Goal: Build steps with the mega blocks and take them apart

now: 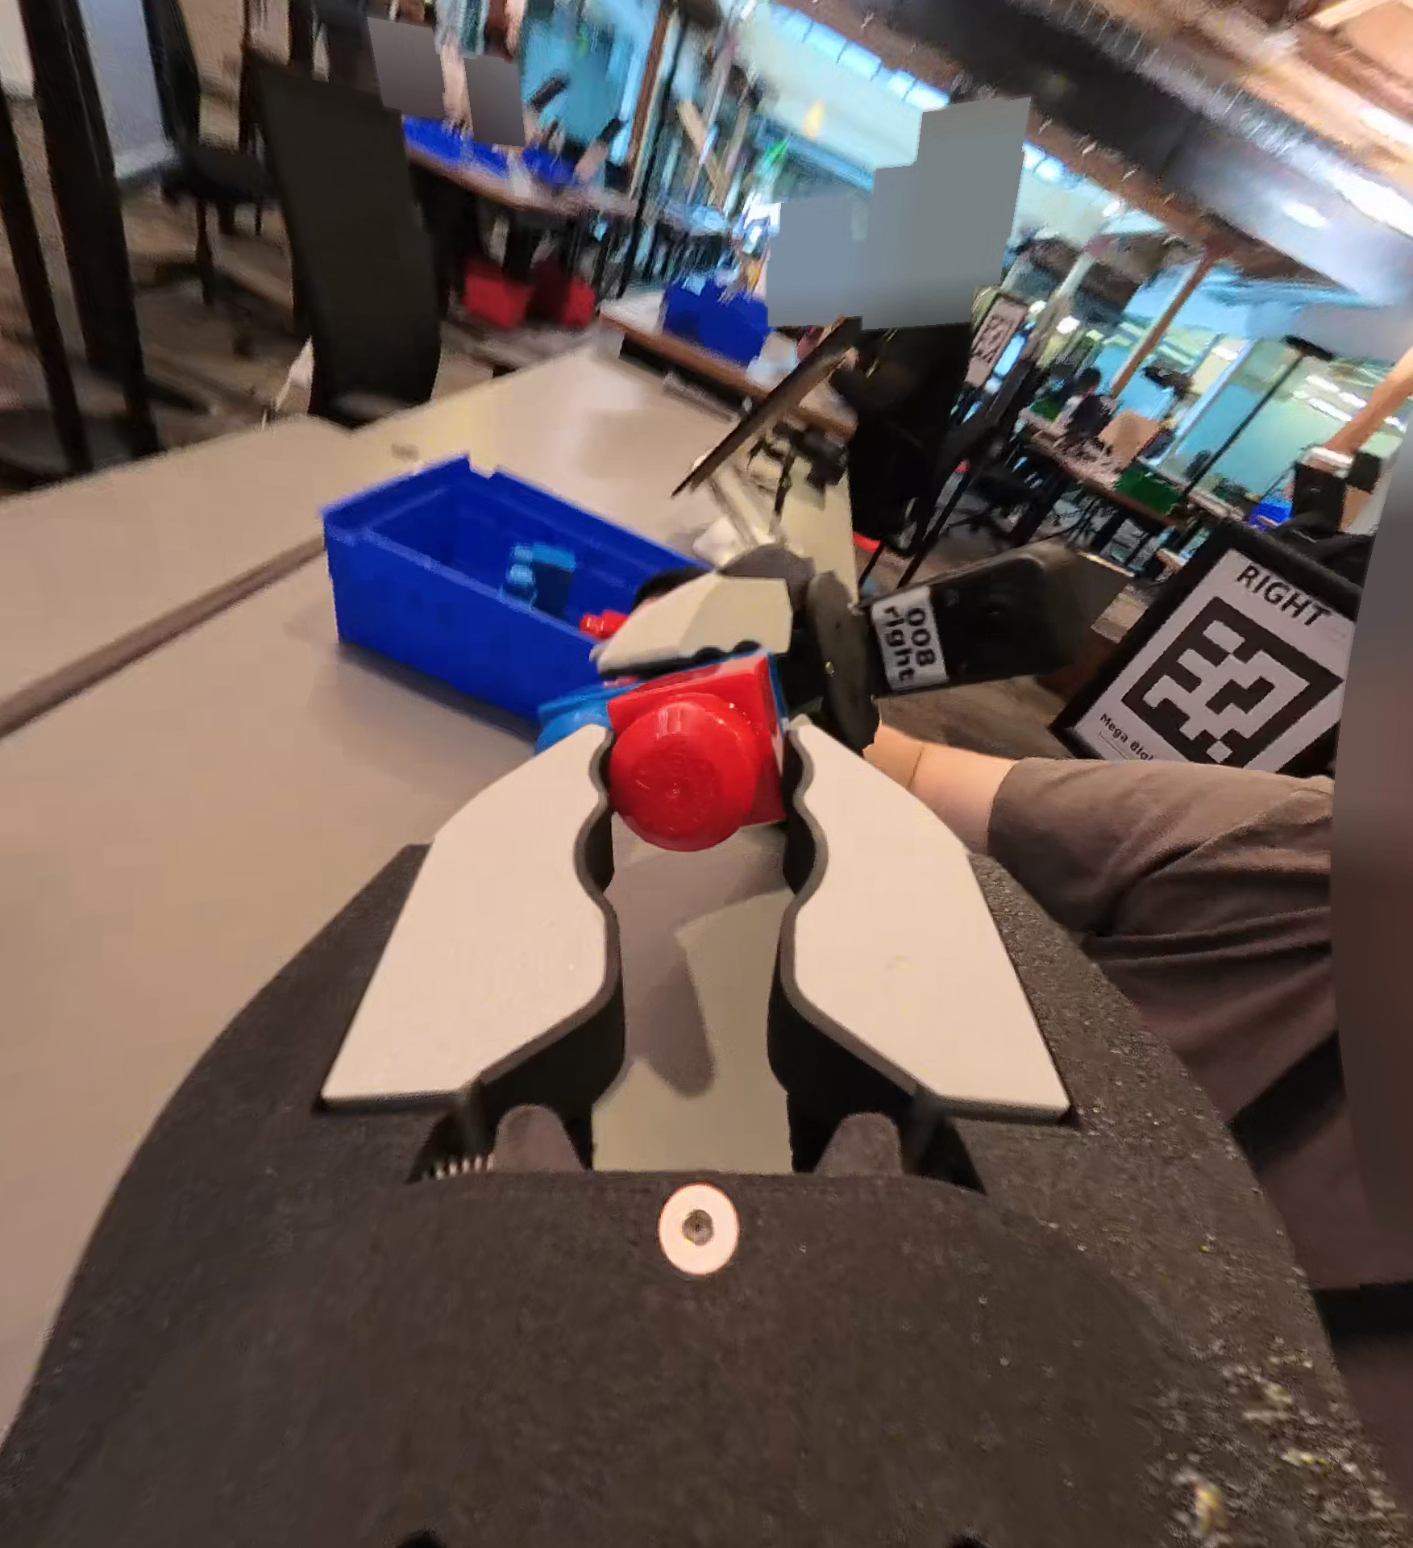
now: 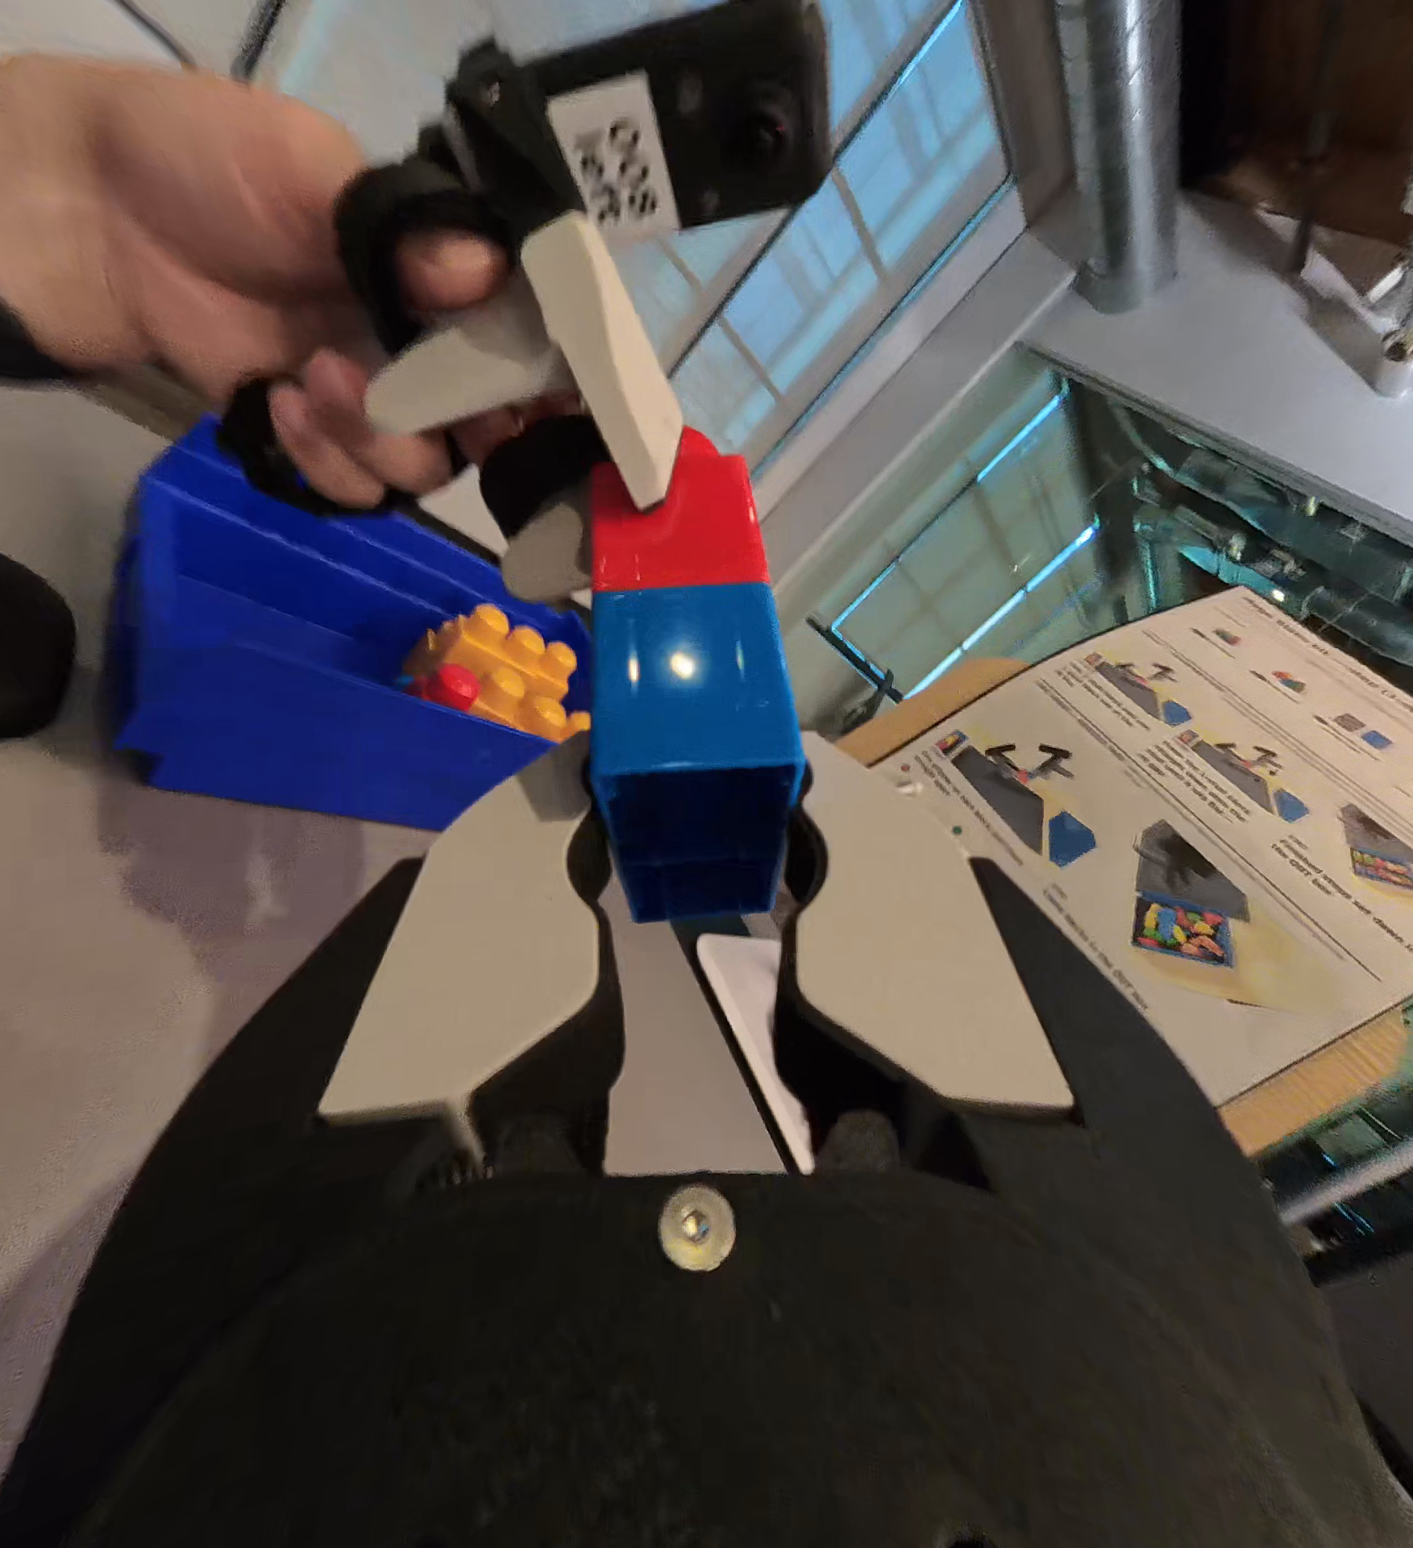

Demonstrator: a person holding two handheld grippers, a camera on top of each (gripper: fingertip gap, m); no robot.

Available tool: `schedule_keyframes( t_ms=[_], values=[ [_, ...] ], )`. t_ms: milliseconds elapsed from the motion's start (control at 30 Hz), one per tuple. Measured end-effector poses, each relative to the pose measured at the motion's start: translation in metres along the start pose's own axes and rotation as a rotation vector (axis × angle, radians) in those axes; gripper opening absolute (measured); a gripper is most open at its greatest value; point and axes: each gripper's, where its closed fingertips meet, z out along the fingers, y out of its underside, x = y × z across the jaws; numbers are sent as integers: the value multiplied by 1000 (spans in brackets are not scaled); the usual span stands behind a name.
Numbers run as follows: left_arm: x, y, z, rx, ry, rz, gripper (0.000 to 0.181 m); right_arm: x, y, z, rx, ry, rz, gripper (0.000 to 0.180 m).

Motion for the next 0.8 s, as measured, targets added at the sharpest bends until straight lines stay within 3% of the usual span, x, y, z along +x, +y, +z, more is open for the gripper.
schedule_keyframes(
  t_ms=[100,200,333,367,433,533,600,667,700,800],
  values=[
    [-5,-6,1,43,-69,204,42,-2,1,-3,-11,-131,149,38],
    [-1,-6,-2,81,-136,425,49,-12,-4,-7,20,-352,422,37],
    [9,3,3,68,-143,550,30,-23,-2,-11,21,-555,644,37],
    [9,6,4,49,-142,534,27,-23,0,-10,22,-565,657,37],
    [9,14,8,-9,-115,499,45,-24,6,-10,9,-574,660,37],
    [4,12,10,3,-139,470,50,-26,8,-11,16,-583,649,37],
    [-13,21,13,-80,-235,498,70,-30,3,-14,38,-613,620,37],
    [-14,32,17,-143,-226,554,57,-29,4,-13,20,-590,584,37],
    [-8,34,19,-146,-189,573,41,-28,5,-13,20,-582,577,37],
    [0,28,23,-153,-161,539,38,-23,1,-18,51,-620,621,37]
  ],
)
